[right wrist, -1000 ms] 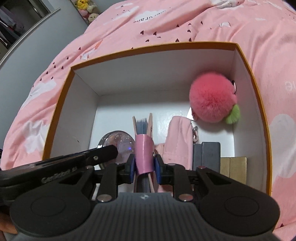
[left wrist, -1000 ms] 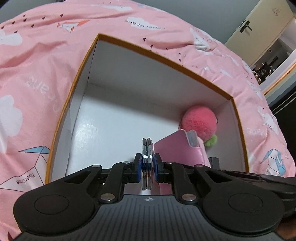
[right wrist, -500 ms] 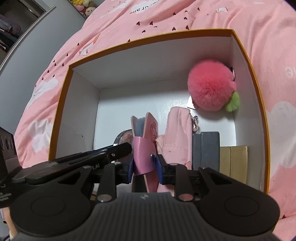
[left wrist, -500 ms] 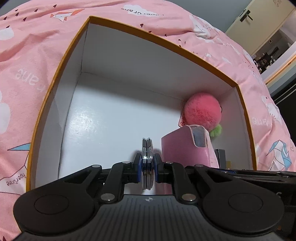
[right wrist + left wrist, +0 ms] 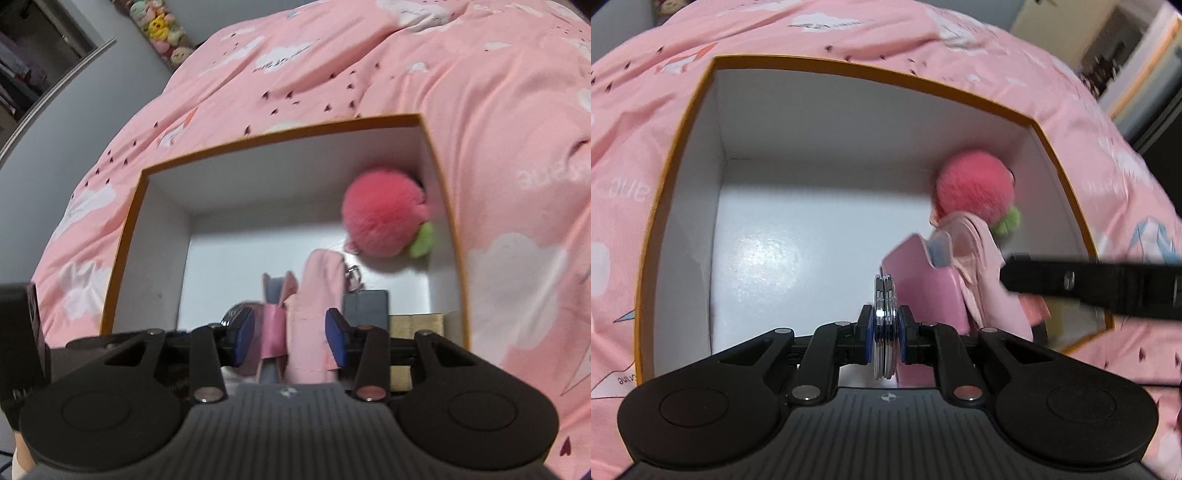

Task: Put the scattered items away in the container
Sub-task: 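Lower the compact and card holder into the box and open both tools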

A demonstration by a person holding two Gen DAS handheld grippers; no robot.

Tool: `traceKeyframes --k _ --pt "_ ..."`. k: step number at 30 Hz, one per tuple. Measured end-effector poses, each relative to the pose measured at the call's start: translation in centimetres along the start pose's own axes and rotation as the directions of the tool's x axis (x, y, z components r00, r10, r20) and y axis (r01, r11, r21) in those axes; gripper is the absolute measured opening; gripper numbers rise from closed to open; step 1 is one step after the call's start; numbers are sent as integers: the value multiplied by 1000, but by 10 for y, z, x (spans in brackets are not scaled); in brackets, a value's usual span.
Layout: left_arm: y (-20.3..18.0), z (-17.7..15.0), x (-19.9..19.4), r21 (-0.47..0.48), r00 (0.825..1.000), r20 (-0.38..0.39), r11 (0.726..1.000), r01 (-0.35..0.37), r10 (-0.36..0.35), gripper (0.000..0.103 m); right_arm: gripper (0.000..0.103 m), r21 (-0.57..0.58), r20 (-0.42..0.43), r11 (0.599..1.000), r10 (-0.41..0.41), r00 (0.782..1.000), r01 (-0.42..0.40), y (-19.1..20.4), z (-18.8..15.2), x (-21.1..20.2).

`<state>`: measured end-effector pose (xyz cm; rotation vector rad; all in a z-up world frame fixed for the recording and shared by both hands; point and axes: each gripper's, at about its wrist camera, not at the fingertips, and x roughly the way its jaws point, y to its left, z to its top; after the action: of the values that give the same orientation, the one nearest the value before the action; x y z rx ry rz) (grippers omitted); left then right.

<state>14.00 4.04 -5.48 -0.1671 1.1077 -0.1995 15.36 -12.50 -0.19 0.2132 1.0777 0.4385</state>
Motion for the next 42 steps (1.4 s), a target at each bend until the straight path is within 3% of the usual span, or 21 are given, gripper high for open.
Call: traceKeyframes --k 11,16,20,27,33,42 --pt "8 5 4 -65 994 -60 994 87 -91 18 46 38 14 999 -18 1000 17 -17 -4 -1" --pt "13 6 3 -99 991 -56 988 117 -123 20 48 44 22 999 -29 999 28 -21 -5 -3" --pt "15 8 -3 -122 987 -32 981 153 -158 32 51 42 32 998 -49 998 48 -24 -7 -5" --pt "14 8 2 -162 975 -27 964 212 -219 32 51 40 35 998 -50 998 48 -25 -10 -6" --pt "18 6 3 -192 974 -16 957 219 -226 32 51 40 40 998 -52 998 50 -24 -10 -7" --pt "15 7 -2 -166 986 -5 972 165 -168 36 51 32 37 998 -53 998 52 -25 -11 -10"
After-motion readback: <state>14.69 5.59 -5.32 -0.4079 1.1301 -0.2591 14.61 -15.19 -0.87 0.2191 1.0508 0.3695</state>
